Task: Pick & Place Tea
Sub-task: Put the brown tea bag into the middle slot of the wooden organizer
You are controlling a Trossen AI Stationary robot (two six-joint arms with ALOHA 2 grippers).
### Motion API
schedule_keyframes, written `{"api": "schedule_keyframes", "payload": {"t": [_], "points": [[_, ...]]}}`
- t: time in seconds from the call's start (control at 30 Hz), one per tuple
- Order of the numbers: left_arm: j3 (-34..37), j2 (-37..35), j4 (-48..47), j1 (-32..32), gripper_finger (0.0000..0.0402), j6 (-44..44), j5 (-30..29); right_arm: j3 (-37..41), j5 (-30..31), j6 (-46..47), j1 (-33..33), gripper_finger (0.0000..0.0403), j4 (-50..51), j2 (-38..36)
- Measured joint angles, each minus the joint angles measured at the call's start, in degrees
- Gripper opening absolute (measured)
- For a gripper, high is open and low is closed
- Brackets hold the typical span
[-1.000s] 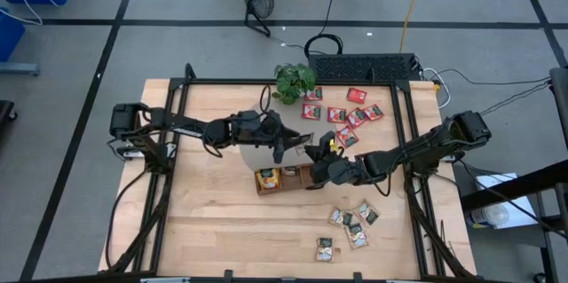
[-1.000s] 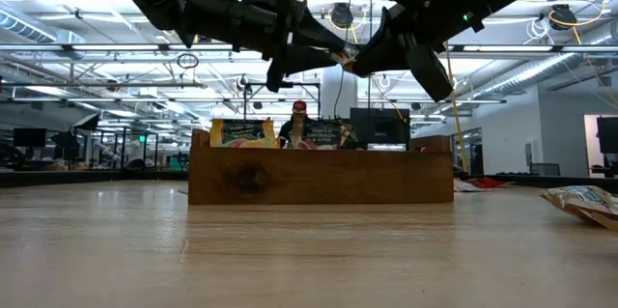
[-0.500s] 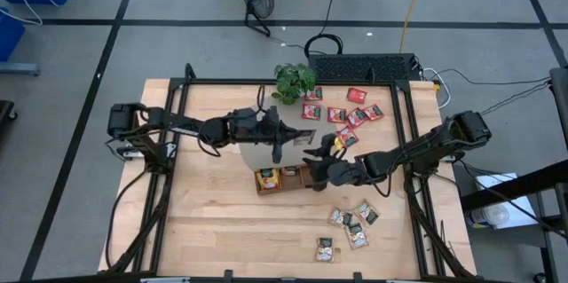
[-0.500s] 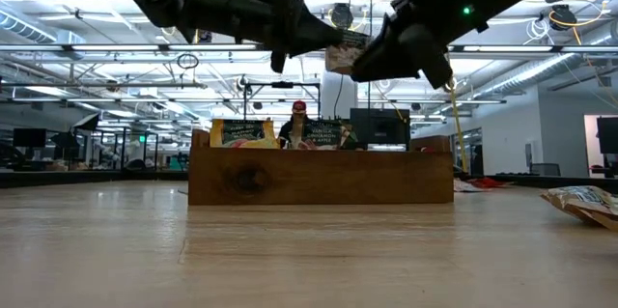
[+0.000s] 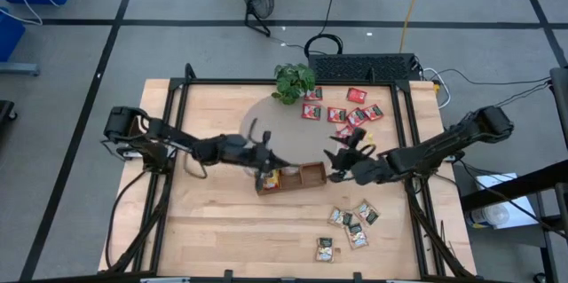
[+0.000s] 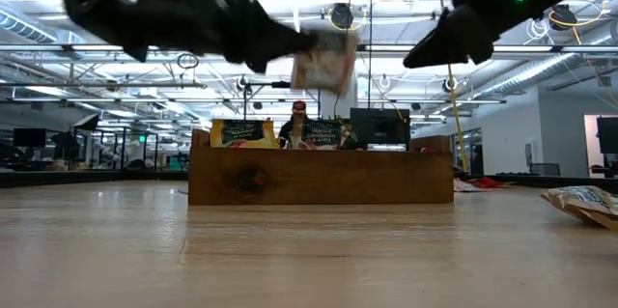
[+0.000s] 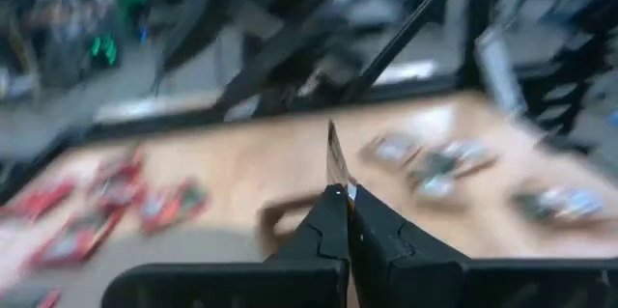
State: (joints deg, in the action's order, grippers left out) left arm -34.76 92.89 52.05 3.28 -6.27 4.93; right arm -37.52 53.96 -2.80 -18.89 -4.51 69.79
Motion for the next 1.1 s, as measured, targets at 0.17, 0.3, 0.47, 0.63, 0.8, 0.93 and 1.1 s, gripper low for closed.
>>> {"api": "schedule_keyframes", "payload": {"t": [0.17, 0.3, 0.47, 0.63, 0.8, 0.93, 1.1], "points": [[1.89, 2.04, 2.22, 3.64, 0.0001, -1.82, -5.54, 7.93, -0.2, -2.06, 0.45, 0.0197, -12.25, -5.69], [0.36, 7.18, 4.88, 5.6, 0.0001, -5.8, -9.03, 13.55, -0.21, -6.3, 0.5, 0.0196, -25.14, -6.45], [0.2, 12.64, 12.79, 5.8, 0.0001, -7.67, -10.24, 16.99, -0.22, -8.49, 0.52, 0.0196, -32.96, -6.24], [0.63, 13.13, 13.84, 5.84, 0.0001, -8.69, -11.45, 17.35, -0.23, -8.4, 0.52, 0.0196, -33.03, -6.25], [0.61, 14.12, 13.61, 5.82, 0.0001, -7.68, -12.25, 17.35, -0.2, -8.42, 0.52, 0.0196, -32.9, -6.22], [0.63, 16.39, 15.11, 6.16, 0.0001, -6.19, -13.8, 17.35, -0.22, -8.49, 0.52, 0.0196, -32.97, -6.24], [0.59, 19.12, 18.57, 6.78, 0.0001, -5.44, -16.74, 17.35, -0.22, -8.58, 0.52, 0.0196, -32.97, -6.24]]}}
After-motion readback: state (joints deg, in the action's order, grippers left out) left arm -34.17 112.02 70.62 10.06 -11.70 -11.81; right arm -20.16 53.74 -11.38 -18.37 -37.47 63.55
